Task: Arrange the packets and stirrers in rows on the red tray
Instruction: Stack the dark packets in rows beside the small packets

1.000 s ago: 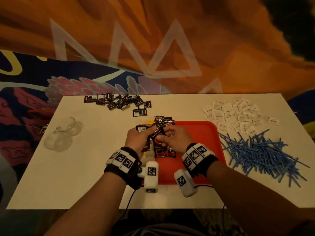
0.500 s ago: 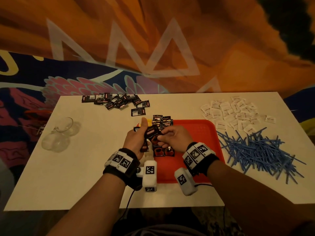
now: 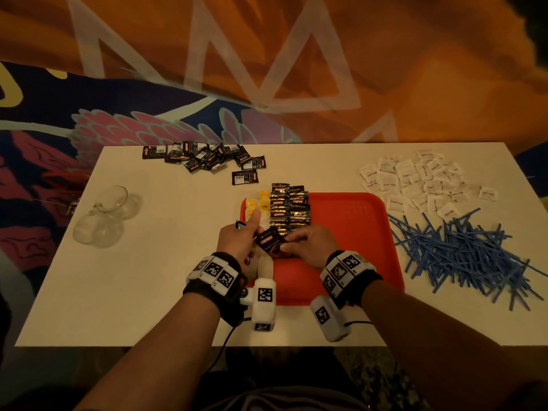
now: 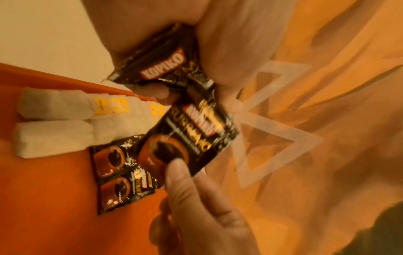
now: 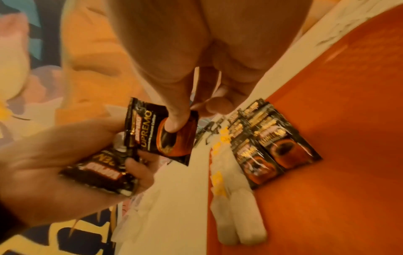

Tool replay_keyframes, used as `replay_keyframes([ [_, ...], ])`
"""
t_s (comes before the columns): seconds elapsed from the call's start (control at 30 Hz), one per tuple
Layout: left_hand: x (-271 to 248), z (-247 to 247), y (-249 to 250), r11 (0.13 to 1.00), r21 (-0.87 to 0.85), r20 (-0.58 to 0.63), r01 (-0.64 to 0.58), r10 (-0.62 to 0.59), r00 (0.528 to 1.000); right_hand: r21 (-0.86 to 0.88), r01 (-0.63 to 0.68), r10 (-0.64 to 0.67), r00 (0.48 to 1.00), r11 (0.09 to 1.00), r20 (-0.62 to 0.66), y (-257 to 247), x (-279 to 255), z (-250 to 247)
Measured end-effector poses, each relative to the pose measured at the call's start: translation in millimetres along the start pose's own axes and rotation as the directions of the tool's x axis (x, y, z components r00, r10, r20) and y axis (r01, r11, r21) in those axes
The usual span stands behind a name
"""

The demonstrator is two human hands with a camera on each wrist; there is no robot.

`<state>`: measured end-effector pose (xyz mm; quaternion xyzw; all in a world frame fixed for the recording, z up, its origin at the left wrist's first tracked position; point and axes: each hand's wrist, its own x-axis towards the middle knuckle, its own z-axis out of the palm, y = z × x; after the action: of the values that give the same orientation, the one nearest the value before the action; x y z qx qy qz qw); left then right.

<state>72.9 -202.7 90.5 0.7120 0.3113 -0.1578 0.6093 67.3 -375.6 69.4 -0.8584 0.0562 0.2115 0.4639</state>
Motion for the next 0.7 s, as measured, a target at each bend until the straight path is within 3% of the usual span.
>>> replay_keyframes([
  [0.07,9,-8,-9,1.000,0.014,-0.032,0.028,-0.028,0.999,-0.024,-0.103,0.104,0.994,0.994,0.016,17,4,7],
  [0.2,18,-25,-30,0.986,-0.080,0.039,0.144,-0.141,0.989,-0.005,-0.291,0.291,0.957,0.957,0.015,52,11,23],
  [0.37,18,-36,-45,0.979,-0.139,0.099,0.150,-0.137,0.986,0.052,-0.432,0.434,0.900,0.900,-0.040,69,25,43],
  [0.7,25,-51,-65,0.972,-0.151,0.099,0.182,-0.168,0.981,0.154,-0.472,0.490,0.865,0.868,-0.111,66,51,62],
])
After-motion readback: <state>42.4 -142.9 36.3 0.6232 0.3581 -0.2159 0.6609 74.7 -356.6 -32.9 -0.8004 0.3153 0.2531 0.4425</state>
